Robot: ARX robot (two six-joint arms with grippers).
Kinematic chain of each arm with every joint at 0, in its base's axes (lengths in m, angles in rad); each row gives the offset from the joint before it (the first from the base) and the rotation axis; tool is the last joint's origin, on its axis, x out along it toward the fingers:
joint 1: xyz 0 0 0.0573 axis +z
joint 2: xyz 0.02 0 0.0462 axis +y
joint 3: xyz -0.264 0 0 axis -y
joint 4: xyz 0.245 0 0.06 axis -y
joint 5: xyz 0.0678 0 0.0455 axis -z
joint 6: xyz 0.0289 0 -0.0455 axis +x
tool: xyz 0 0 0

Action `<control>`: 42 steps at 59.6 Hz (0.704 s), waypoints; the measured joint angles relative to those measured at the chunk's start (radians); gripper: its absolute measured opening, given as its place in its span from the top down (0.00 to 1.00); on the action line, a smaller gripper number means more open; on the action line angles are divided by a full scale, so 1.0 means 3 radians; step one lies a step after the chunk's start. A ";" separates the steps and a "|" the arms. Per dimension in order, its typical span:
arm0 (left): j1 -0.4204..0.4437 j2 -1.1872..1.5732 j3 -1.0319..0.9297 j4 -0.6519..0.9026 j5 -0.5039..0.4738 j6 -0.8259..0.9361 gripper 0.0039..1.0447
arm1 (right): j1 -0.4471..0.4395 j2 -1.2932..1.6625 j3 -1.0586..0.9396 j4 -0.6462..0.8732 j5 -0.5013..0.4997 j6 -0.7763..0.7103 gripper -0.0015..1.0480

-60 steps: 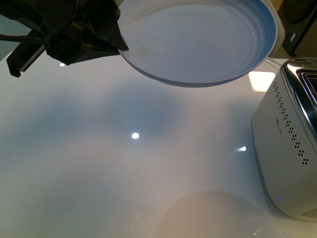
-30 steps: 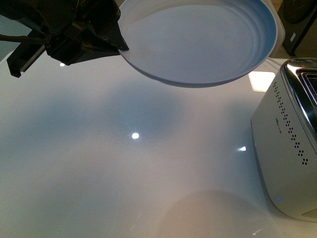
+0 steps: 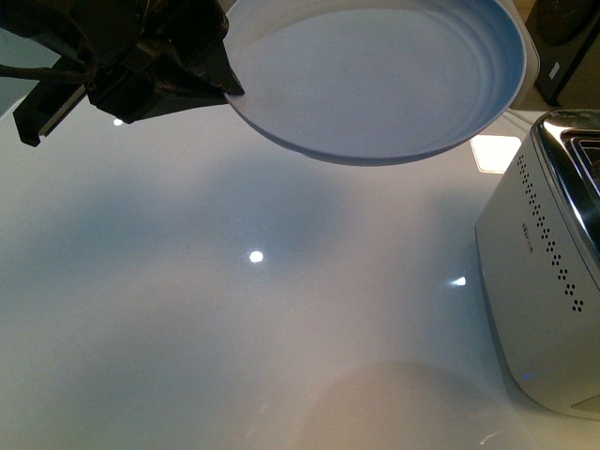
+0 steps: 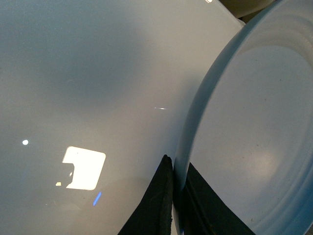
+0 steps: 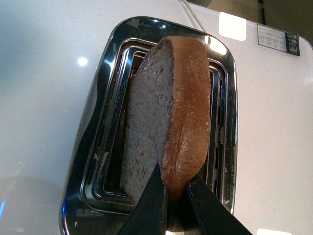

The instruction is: Left arm holds plate, right arm toasts bread

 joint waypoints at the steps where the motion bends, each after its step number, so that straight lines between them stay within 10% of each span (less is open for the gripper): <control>1: 0.0000 0.0000 0.0000 0.0000 0.0000 0.0000 0.97 | 0.0000 0.0005 -0.0006 0.0006 0.0004 0.0000 0.97; 17: 0.0000 0.0000 0.0001 0.0000 0.0000 0.0000 0.97 | 0.0027 0.0230 -0.0132 0.0210 0.0032 0.0017 0.97; 42: 0.0000 0.0000 0.0001 0.0000 0.0000 0.0000 0.97 | -0.0018 0.0095 -0.0281 0.0164 -0.0172 0.0175 0.37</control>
